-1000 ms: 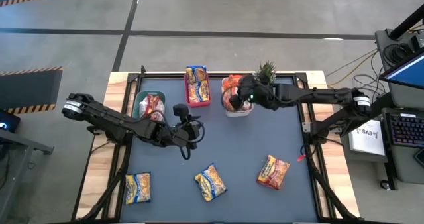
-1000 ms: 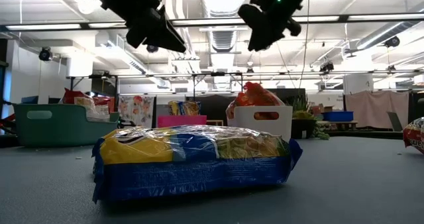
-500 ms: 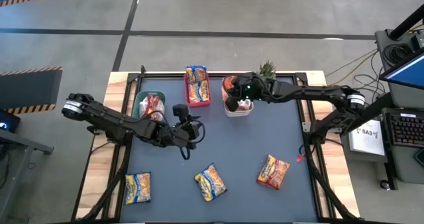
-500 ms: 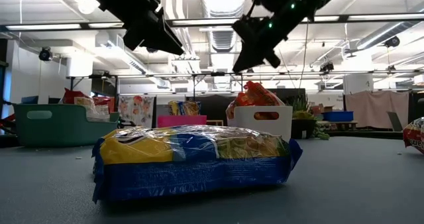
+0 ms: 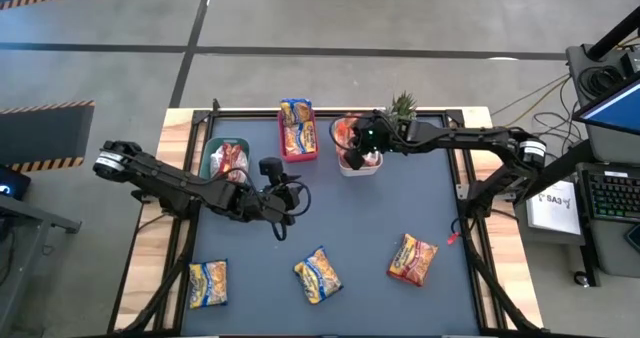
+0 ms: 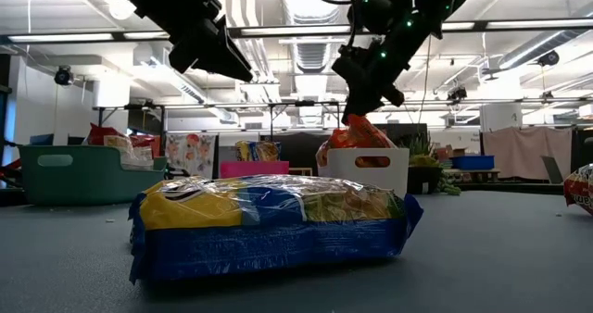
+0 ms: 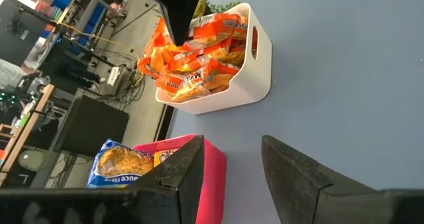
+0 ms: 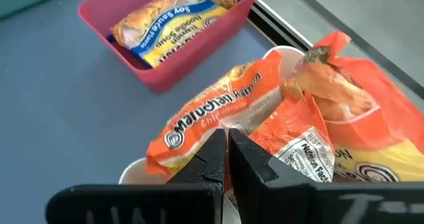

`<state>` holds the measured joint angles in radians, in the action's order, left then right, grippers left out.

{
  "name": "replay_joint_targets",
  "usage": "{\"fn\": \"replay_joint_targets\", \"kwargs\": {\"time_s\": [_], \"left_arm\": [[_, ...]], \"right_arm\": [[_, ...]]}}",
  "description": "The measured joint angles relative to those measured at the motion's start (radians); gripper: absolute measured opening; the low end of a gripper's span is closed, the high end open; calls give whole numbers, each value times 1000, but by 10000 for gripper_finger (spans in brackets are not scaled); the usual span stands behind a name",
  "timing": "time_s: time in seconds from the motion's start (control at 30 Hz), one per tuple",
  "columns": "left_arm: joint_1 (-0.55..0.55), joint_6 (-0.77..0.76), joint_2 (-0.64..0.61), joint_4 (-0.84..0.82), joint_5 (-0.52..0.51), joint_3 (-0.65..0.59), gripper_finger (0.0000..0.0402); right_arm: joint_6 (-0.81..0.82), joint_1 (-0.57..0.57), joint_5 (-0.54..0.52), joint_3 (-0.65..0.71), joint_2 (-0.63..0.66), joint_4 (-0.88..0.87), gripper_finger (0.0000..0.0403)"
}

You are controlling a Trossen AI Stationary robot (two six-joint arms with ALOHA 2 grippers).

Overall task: Sort Maruchan noodles
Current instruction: Put the orange noodle pack into the white bin

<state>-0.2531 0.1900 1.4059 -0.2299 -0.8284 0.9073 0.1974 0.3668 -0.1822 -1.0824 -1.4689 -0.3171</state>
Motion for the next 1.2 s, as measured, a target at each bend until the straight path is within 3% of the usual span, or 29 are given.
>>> {"fn": "replay_joint_targets", "kwargs": {"time_s": [0.57,0.9,1.03,1.2], "left_arm": [[0,-24,0,-26,0,0,134],[0,-42,0,-20,7,0,134],[17,-5,15,169,138,-1,134],[73,83,128,620,416,-1,134]], "right_arm": [[-48,5,-63,-3,22,-96,9],[-86,13,-186,-3,56,-199,9],[-95,14,-186,-2,56,-202,9],[-83,11,-186,-30,106,-275,9]]}}
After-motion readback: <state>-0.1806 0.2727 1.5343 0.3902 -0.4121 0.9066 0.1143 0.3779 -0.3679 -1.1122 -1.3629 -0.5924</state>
